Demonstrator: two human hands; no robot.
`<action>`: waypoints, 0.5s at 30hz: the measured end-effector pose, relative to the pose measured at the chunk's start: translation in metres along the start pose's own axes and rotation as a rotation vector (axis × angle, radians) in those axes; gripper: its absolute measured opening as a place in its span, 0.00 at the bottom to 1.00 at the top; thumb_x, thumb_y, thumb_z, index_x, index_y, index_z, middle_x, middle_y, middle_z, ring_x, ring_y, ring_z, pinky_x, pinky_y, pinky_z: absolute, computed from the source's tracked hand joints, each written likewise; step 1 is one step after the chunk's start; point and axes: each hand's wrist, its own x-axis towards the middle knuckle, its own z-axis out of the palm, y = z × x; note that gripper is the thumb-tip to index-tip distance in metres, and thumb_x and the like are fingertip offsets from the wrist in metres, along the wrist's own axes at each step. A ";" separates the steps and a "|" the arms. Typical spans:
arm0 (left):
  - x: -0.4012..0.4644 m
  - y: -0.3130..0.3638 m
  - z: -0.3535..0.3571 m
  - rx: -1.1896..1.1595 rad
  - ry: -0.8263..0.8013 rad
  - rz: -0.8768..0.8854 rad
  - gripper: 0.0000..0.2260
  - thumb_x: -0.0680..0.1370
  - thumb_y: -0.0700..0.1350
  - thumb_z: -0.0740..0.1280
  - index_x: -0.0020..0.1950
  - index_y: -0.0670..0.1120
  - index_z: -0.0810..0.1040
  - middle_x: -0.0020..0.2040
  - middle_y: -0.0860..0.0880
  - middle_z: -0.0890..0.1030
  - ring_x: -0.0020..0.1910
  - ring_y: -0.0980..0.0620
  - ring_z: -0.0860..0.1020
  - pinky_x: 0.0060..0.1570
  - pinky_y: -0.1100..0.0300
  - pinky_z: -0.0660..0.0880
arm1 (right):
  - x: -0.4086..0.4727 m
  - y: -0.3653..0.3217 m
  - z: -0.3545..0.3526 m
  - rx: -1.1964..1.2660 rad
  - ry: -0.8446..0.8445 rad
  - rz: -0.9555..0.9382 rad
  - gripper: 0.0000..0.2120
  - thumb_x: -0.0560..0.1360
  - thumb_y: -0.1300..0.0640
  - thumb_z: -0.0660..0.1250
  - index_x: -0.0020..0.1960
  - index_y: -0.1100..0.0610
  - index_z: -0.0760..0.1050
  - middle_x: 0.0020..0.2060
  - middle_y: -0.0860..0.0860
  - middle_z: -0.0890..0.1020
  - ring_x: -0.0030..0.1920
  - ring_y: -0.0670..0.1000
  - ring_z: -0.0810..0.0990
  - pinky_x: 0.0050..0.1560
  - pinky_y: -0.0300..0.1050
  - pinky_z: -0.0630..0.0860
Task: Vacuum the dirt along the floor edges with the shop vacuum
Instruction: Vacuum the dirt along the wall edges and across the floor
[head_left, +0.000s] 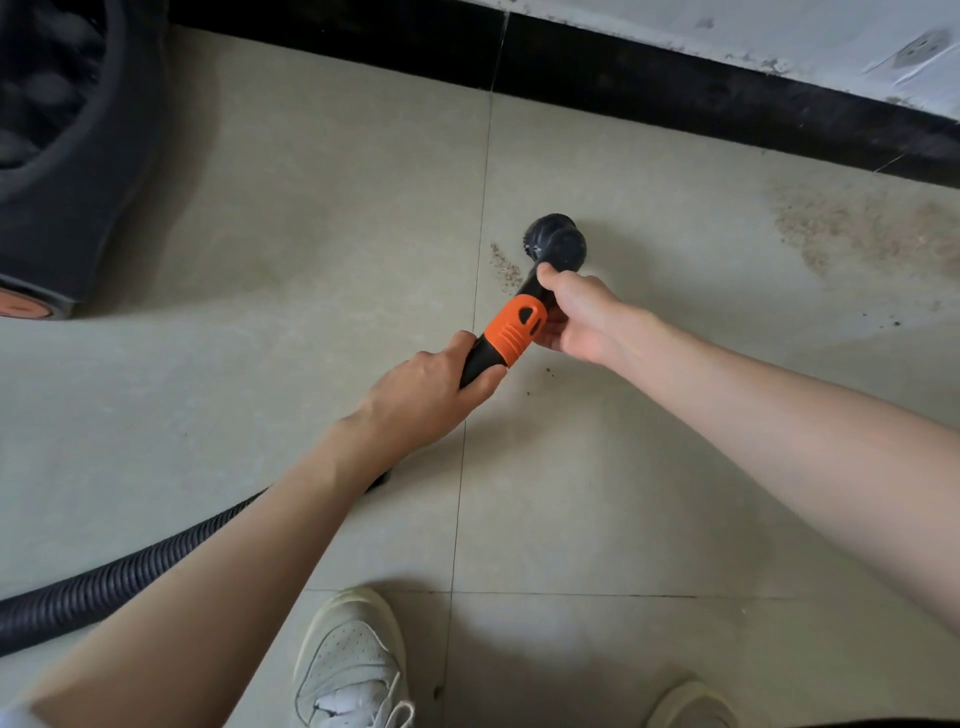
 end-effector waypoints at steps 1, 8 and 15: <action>0.000 0.006 0.003 0.030 -0.011 0.022 0.18 0.79 0.58 0.57 0.59 0.45 0.67 0.39 0.46 0.75 0.37 0.43 0.74 0.36 0.56 0.68 | -0.002 0.004 -0.009 0.017 0.014 0.015 0.09 0.81 0.53 0.61 0.46 0.57 0.69 0.39 0.55 0.78 0.38 0.52 0.78 0.36 0.46 0.76; -0.038 0.014 0.048 0.130 -0.105 0.116 0.19 0.79 0.59 0.57 0.61 0.46 0.66 0.45 0.43 0.80 0.44 0.40 0.79 0.38 0.54 0.71 | -0.033 0.056 -0.054 0.095 -0.032 0.162 0.08 0.81 0.54 0.61 0.49 0.59 0.70 0.42 0.57 0.79 0.41 0.54 0.79 0.41 0.49 0.77; -0.077 0.001 0.062 0.252 -0.100 0.147 0.18 0.78 0.59 0.58 0.59 0.47 0.68 0.46 0.46 0.81 0.45 0.42 0.80 0.40 0.55 0.71 | -0.067 0.096 -0.052 0.134 -0.057 0.234 0.07 0.81 0.57 0.61 0.48 0.60 0.70 0.42 0.58 0.79 0.40 0.55 0.79 0.46 0.52 0.76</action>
